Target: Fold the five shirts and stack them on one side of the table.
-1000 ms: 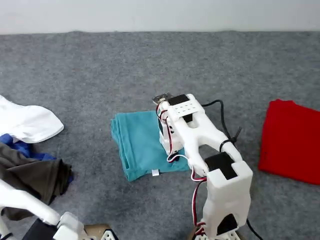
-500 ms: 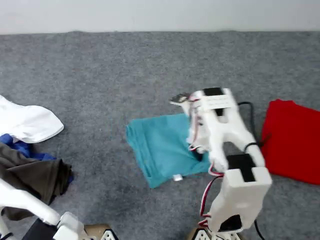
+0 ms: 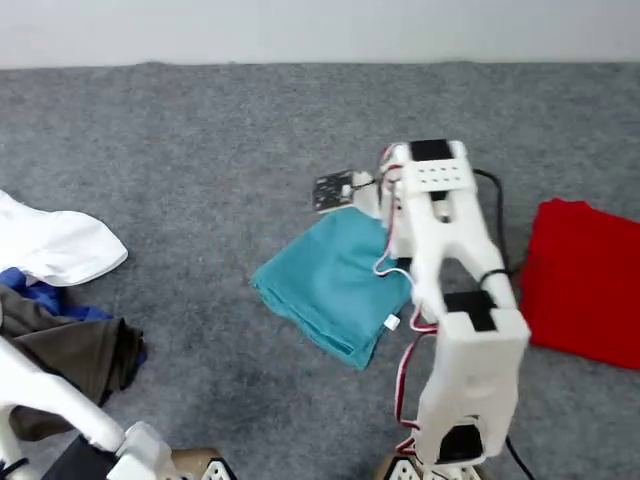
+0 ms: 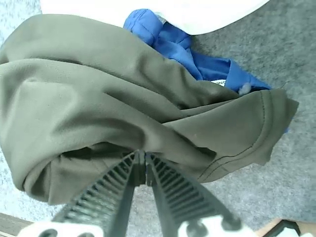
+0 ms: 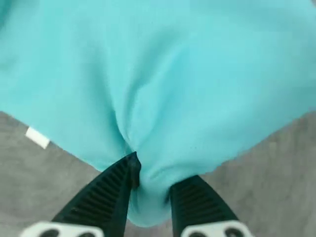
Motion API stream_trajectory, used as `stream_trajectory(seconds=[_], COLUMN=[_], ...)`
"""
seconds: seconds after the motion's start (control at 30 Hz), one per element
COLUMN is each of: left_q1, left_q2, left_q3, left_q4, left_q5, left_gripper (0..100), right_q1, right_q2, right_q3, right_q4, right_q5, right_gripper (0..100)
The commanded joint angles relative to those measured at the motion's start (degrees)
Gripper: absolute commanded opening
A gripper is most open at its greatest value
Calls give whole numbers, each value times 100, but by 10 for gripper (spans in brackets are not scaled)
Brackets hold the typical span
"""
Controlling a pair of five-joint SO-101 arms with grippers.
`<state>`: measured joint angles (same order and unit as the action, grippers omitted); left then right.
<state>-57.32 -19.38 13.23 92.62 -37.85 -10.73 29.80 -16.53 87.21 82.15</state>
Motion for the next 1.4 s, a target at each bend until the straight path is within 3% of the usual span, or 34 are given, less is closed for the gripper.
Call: stream_trajectory(seconds=[0.0,0.17,0.23,0.63,0.93,1.07,1.27,1.37], left_q1=[35,35,53,70,70,62,70,62], left_q2=[-62,-62,-53,-53,-53,-44,-26,-53], left_q3=[-13,-13,-13,-13,-13,-22,-22,-31], left_q4=[-70,-70,-70,18,97,97,88,88], left_q5=[-44,-44,-44,-35,-35,-35,-35,-35], left_gripper=[17,17,17,17,17,17,17,17], right_q1=[-277,-277,-215,4,-127,-127,-163,-277], right_q2=[189,303,233,-769,-954,-954,-620,-268], right_q3=[-501,-976,-1073,-1196,-1204,-1178,-1169,-1169], right_q4=[-233,-523,-505,-31,479,602,549,330], right_q5=[114,62,-352,-5776,-8914,-9908,-10971,-11218], right_gripper=[9,28,68,298,244,277,498,497])
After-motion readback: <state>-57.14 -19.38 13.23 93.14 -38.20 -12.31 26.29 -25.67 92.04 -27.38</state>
